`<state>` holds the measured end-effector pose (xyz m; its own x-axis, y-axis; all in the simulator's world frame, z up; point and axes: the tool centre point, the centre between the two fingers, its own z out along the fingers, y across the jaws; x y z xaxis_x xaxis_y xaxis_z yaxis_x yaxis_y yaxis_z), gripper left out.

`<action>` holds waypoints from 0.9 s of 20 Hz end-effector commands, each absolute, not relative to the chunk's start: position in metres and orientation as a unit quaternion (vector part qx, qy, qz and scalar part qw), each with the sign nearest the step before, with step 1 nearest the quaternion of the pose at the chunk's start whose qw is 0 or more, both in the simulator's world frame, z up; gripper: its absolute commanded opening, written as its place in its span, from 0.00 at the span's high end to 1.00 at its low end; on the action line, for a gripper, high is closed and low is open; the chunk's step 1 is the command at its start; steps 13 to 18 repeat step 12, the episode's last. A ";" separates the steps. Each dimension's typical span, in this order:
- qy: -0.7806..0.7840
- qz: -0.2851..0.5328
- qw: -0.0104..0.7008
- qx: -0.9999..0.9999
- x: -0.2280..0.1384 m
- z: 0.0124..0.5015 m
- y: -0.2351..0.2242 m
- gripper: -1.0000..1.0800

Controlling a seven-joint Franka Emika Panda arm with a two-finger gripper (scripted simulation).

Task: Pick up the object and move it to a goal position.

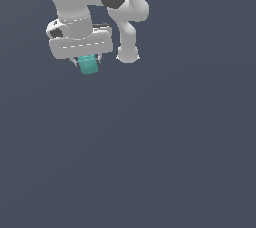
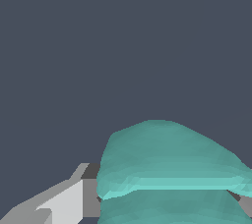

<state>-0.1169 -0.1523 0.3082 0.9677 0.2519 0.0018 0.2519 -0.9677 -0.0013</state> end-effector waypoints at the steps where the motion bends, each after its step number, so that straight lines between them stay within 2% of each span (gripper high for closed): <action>1: -0.128 0.000 0.001 -0.992 -0.124 0.318 -0.159 1.00; 18: -0.128 0.000 0.000 -0.992 -0.126 0.324 -0.164 1.00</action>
